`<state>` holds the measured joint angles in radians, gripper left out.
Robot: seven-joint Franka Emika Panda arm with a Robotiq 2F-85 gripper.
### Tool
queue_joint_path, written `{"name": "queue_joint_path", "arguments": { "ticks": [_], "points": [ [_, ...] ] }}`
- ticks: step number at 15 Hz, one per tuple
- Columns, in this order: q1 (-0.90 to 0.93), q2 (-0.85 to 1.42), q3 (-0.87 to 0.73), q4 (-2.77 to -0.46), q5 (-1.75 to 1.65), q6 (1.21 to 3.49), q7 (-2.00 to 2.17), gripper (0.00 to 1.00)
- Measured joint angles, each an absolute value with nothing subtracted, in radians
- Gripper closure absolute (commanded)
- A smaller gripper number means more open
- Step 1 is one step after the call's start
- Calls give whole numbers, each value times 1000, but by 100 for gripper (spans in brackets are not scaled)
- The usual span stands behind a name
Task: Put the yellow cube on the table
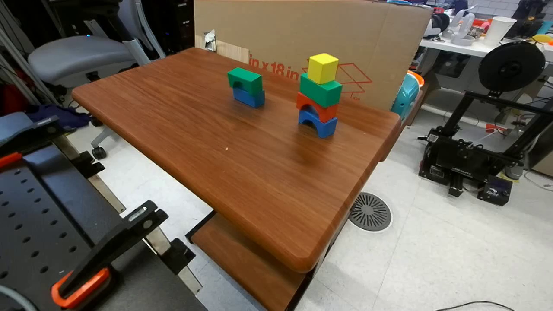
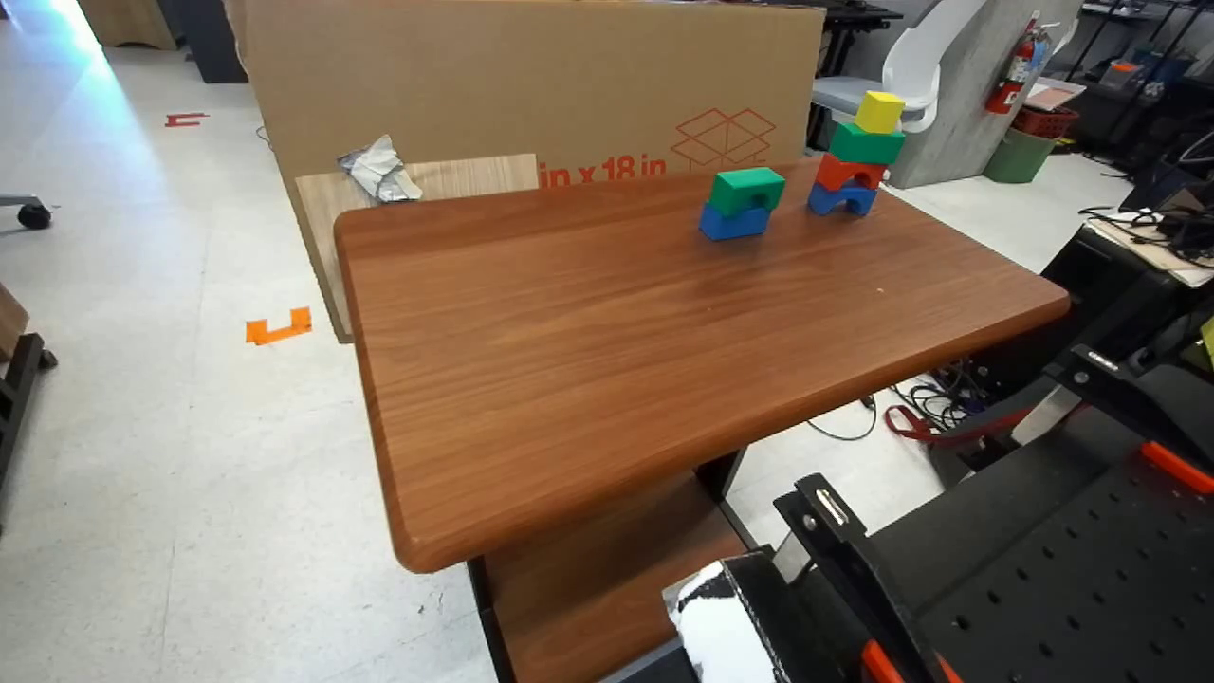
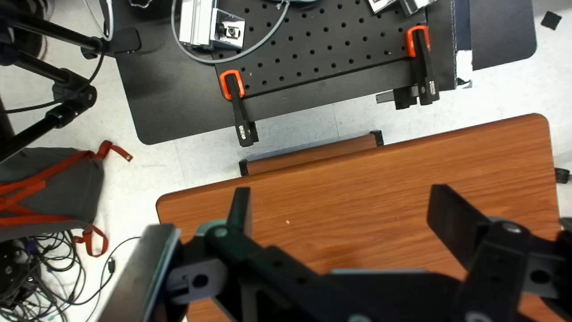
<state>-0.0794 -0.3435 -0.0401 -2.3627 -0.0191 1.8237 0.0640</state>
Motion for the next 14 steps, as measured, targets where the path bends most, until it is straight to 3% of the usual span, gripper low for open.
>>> {"name": "queue_joint_path", "arguments": {
  "ticks": [14],
  "points": [
    [-80,-78,-54,-2226,-20,1962,44,0]
  ]
}}
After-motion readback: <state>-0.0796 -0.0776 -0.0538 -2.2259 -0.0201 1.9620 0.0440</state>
